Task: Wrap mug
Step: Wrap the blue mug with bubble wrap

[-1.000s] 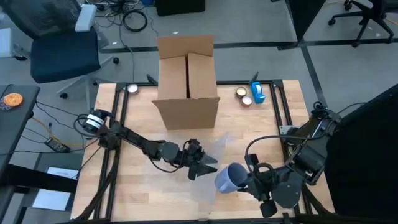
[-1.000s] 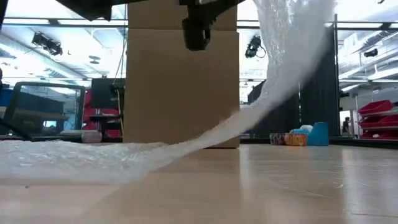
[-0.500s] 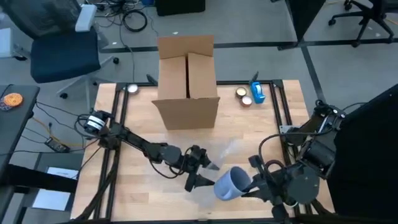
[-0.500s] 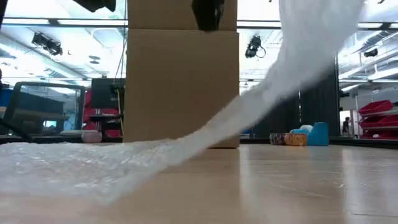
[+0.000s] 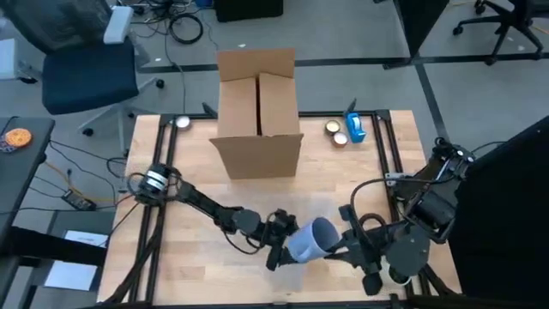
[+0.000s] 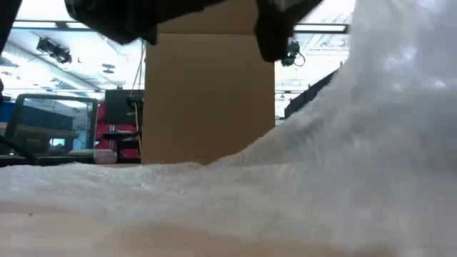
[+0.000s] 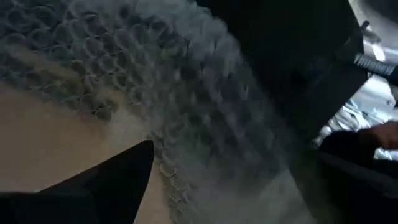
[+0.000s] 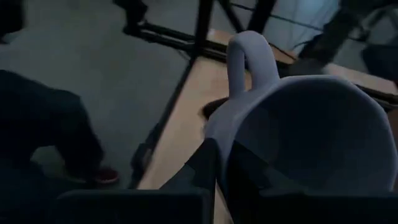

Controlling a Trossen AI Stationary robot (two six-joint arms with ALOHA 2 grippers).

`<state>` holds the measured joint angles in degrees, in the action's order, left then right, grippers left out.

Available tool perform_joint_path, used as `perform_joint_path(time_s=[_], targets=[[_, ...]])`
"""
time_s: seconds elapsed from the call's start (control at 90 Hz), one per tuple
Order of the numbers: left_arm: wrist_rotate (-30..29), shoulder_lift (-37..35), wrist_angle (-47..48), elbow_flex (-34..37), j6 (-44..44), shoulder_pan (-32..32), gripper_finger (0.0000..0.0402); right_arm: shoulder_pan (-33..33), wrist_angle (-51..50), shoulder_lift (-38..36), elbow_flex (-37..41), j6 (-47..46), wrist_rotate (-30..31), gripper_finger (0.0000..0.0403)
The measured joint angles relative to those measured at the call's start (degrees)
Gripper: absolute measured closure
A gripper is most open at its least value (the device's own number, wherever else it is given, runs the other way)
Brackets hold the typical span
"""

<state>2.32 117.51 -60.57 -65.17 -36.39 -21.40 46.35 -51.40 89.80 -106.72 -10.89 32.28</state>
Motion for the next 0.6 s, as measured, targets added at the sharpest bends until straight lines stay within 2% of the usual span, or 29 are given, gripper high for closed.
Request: perform_joint_path(time_s=[0.111,0.311,0.456,0.6], targets=[[0.8,1.2,0.2,-1.9,0.7,-0.1,0.0053,-2.5,-2.7,0.0,0.9,-2.4,0.2,0.0403],[2.0,0.9,0.8,-2.2,2.8,-0.1,0.0053,-6.0,-12.9,0.0,5.9,-13.1,-1.1,0.0402],[6.3,0.5,0.6,-2.2,2.4,-0.1,0.0053,-6.8,-16.2,0.2,8.8,-18.0,-6.9,0.0402],[9.5,0.3,1.9,-2.2,1.3,0.4,0.0053,-6.8,-16.4,0.0,11.3,-20.5,-16.7,0.0402]])
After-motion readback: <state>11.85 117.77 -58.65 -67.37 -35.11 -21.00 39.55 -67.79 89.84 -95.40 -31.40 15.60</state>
